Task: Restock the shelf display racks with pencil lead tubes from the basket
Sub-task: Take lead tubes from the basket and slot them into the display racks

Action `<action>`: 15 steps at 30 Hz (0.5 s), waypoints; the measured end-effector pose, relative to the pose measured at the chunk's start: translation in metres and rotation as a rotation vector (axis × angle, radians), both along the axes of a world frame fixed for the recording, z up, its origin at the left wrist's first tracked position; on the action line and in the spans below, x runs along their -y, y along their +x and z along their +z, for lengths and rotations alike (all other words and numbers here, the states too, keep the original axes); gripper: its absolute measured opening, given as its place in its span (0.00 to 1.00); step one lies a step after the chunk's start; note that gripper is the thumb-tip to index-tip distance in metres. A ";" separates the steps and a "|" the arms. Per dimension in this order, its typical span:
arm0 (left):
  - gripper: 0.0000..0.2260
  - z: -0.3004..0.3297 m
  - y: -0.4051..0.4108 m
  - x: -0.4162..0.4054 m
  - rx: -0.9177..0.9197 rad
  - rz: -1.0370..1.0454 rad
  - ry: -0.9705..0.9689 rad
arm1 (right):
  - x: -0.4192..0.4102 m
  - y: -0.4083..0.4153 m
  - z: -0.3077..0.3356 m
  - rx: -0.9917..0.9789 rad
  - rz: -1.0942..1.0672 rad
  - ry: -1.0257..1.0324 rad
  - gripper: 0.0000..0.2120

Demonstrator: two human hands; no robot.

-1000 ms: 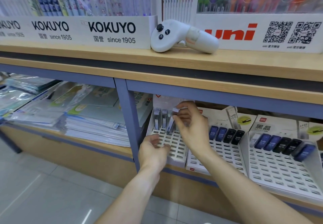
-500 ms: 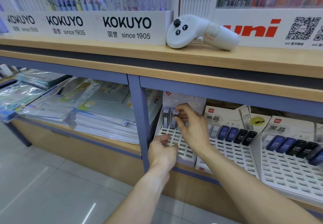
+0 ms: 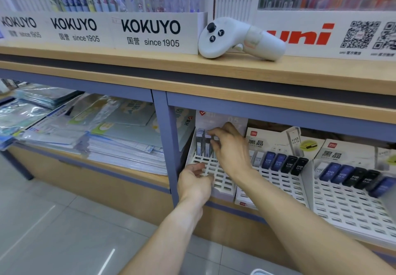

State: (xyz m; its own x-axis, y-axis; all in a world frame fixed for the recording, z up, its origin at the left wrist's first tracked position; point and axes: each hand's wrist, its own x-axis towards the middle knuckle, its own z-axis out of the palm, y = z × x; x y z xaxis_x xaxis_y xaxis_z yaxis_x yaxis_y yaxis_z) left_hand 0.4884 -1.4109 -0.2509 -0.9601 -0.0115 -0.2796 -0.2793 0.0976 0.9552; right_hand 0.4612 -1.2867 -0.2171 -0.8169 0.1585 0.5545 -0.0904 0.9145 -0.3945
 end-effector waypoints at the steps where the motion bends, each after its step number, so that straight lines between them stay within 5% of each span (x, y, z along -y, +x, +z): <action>1: 0.15 0.000 0.000 0.000 0.001 -0.001 -0.005 | -0.001 0.001 0.002 0.021 0.001 -0.003 0.14; 15: 0.14 0.011 0.012 -0.001 -0.083 -0.117 -0.162 | -0.005 0.023 0.034 0.534 0.086 0.151 0.40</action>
